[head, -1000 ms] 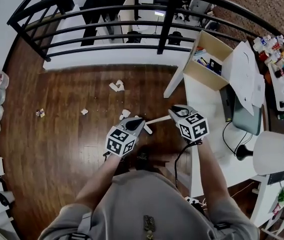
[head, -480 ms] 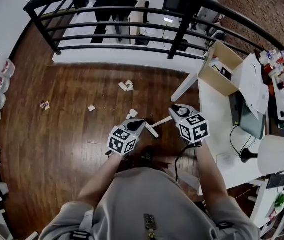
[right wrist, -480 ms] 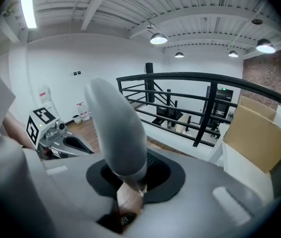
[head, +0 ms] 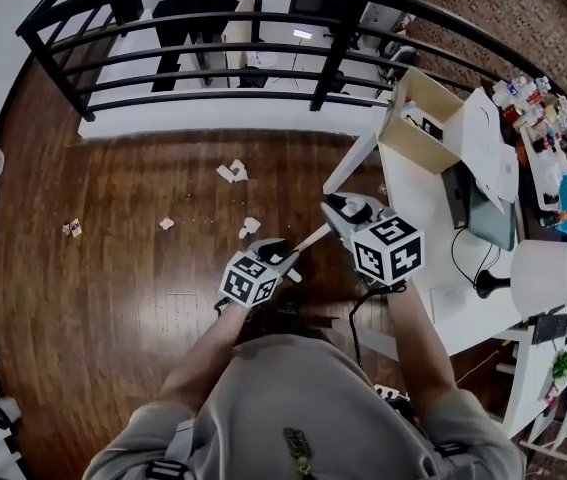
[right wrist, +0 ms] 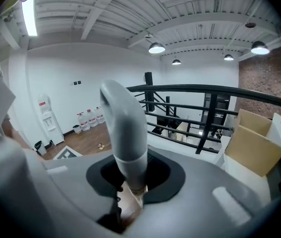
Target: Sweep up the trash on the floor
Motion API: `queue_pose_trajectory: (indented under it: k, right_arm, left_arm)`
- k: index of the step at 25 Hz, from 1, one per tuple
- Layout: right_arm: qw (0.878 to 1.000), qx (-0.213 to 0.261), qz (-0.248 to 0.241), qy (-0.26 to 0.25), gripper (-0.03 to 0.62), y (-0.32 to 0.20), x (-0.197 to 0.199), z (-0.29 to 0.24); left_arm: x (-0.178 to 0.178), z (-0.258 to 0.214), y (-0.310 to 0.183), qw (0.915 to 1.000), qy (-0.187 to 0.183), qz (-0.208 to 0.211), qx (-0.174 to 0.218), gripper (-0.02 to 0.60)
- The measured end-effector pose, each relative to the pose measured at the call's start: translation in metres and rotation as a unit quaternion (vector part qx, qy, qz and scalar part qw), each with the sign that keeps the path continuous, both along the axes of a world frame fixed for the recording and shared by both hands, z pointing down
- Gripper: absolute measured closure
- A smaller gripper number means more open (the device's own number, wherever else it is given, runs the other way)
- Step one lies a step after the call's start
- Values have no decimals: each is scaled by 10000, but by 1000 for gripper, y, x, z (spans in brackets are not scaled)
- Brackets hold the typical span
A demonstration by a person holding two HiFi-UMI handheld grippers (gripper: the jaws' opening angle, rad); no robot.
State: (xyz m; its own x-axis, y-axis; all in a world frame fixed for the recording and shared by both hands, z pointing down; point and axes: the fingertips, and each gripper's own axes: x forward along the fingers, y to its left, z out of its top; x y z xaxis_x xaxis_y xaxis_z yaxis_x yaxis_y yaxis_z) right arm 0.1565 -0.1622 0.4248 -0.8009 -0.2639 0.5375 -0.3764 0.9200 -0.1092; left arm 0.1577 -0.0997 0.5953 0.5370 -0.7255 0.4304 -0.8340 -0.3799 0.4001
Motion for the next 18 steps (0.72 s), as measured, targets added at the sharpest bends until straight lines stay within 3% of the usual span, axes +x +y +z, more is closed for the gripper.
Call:
queue_pose_trajectory:
  k: [4, 7, 10, 12, 18]
  right_arm:
    - [9995, 63, 162, -273, 536, 13, -13, -27]
    - [9988, 169, 171, -422, 536, 25, -25, -46]
    - [9983, 223, 209, -494, 536, 35, -30, -56]
    - [9981, 229, 305, -491, 536, 38, -31, -56]
    - [9965, 227, 725, -357, 536, 30, -29, -36]
  left_arm:
    - [8, -7, -13, 9996, 15, 217, 172, 416]
    - [15, -12, -21, 9981, -177, 522, 273, 380]
    - [13, -10, -25, 9975, -298, 565, 308, 383]
    - [5, -7, -28, 9974, -350, 526, 349, 434]
    - [-2, 12, -39, 9936, -421, 1000, 316, 433]
